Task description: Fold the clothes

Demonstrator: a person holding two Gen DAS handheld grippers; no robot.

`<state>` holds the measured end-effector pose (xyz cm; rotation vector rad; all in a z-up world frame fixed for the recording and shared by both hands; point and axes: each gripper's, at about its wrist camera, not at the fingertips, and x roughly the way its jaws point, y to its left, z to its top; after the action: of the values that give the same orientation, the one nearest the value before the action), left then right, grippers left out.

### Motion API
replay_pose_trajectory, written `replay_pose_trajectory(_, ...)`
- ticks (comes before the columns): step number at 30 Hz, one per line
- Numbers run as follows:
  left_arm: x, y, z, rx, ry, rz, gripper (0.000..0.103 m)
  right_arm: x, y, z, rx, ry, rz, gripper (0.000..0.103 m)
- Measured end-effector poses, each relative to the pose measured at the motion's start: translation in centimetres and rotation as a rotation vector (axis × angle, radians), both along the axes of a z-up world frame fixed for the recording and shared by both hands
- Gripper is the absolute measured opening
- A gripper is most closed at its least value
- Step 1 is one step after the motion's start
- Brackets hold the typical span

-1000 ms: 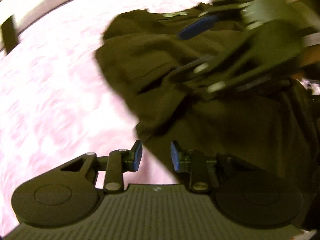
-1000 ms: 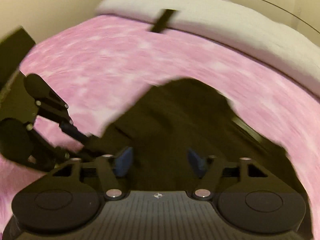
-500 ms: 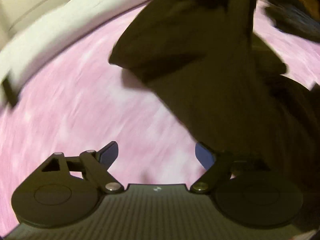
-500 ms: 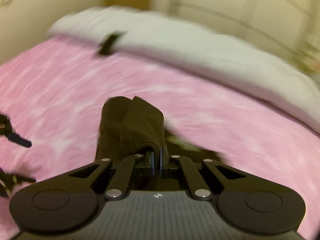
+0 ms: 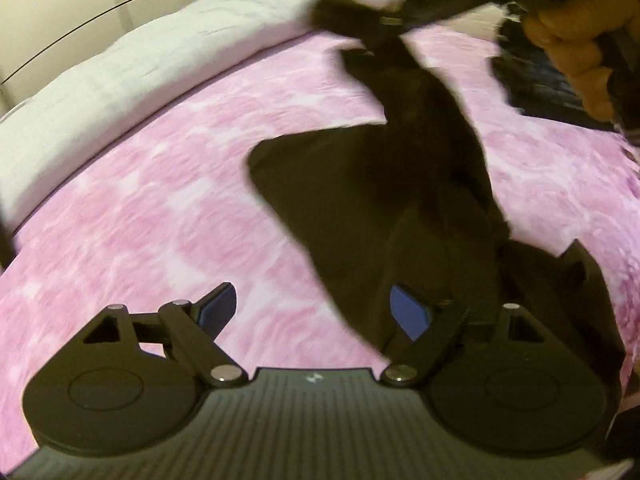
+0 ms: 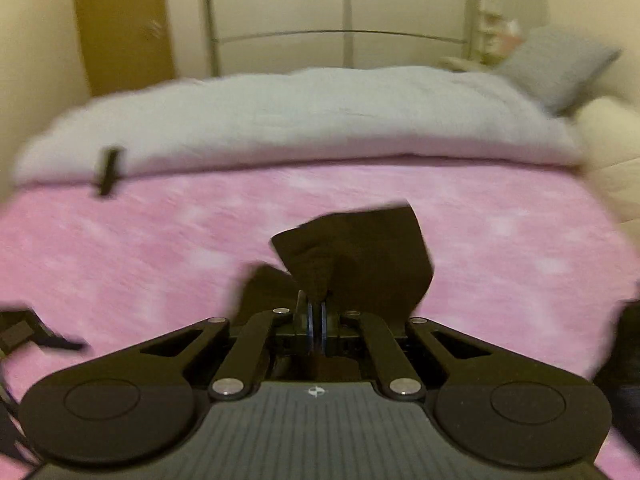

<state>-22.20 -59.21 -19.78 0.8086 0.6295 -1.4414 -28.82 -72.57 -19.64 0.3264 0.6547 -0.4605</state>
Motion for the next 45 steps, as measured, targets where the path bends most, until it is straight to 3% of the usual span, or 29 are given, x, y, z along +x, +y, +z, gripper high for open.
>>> replay_pose_trajectory(5,2.7,4.8,-0.6,0.092,-0.006,0.234,0.082,8.4,7.2,2.8,0.071,-0.178,0.446,0.005)
replay_pose_trajectory(7,3.6,6.5,-1.1,0.111,0.023,0.313,0.082,9.1,7.9,3.8,0.074,-0.240,0.504,0.012)
replay_pose_trajectory(8,4.0,7.2,-1.4,0.117,0.041,0.351,0.083,9.0,7.7,4.1,0.079,-0.257,0.499,0.027)
replay_pose_trajectory(9,4.5,7.9,-1.8,0.118,0.060,0.392,0.087,8.7,7.3,4.1,0.084,-0.258,0.473,0.034)
replay_pose_trajectory(10,4.9,8.4,-2.2,0.119,0.079,0.430,0.088,8.4,6.8,3.8,0.092,-0.246,0.449,0.034)
replay_pose_trajectory(16,7.6,10.0,-3.7,0.103,0.164,0.591,0.088,6.1,4.9,-1.4,0.055,0.039,0.367,0.035)
replay_pose_trajectory(19,8.1,11.1,-3.7,0.080,0.180,0.617,0.088,6.1,7.2,-4.3,-0.005,0.156,0.430,0.041)
replay_pose_trajectory(23,9.0,13.4,-4.1,0.082,0.172,0.661,0.088,7.9,13.5,-7.5,-0.091,0.230,0.667,0.070)
replay_pose_trajectory(25,9.4,15.2,-4.2,0.080,0.175,0.684,0.088,9.4,17.3,-9.7,-0.162,0.269,0.800,0.071)
replay_pose_trajectory(27,9.7,16.8,-4.4,0.092,0.172,0.699,0.089,10.5,21.5,-12.7,-0.308,0.344,0.934,0.074)
replay_pose_trajectory(29,9.9,18.0,-4.9,0.113,0.157,0.698,0.089,10.7,25.3,-15.9,-0.522,0.417,1.040,0.067)
replay_pose_trajectory(30,10.0,18.6,-5.1,0.124,0.150,0.698,0.089,10.8,26.2,-16.9,-0.584,0.419,1.054,0.057)
replay_pose_trajectory(31,9.9,18.7,-5.2,0.133,0.145,0.688,0.089,11.0,26.3,-17.0,-0.587,0.405,1.041,0.047)
replay_pose_trajectory(32,9.8,18.7,-5.3,0.140,0.141,0.672,0.088,11.2,26.3,-17.2,-0.589,0.392,1.028,0.015)
replay_pose_trajectory(33,9.5,18.4,-5.2,0.140,0.139,0.653,0.088,11.3,26.0,-16.7,-0.572,0.368,0.987,0.002)
replay_pose_trajectory(37,7.8,15.0,-4.0,0.089,0.152,0.542,0.088,9.4,19.9,-8.5,-0.448,0.168,0.658,0.002)
replay_pose_trajectory(40,6.3,10.9,-3.4,0.045,0.177,0.462,0.089,4.9,12.3,-1.5,-0.427,0.074,0.302,0.002)
replay_pose_trajectory(42,5.1,7.8,-3.1,0.015,0.196,0.411,0.089,0.9,7.0,1.9,-0.456,0.064,0.046,0.002)
replay_pose_trajectory(45,3.2,3.2,-3.2,-0.019,0.204,0.329,0.090,-6.1,-0.6,3.7,-0.528,0.188,-0.339,0.005)
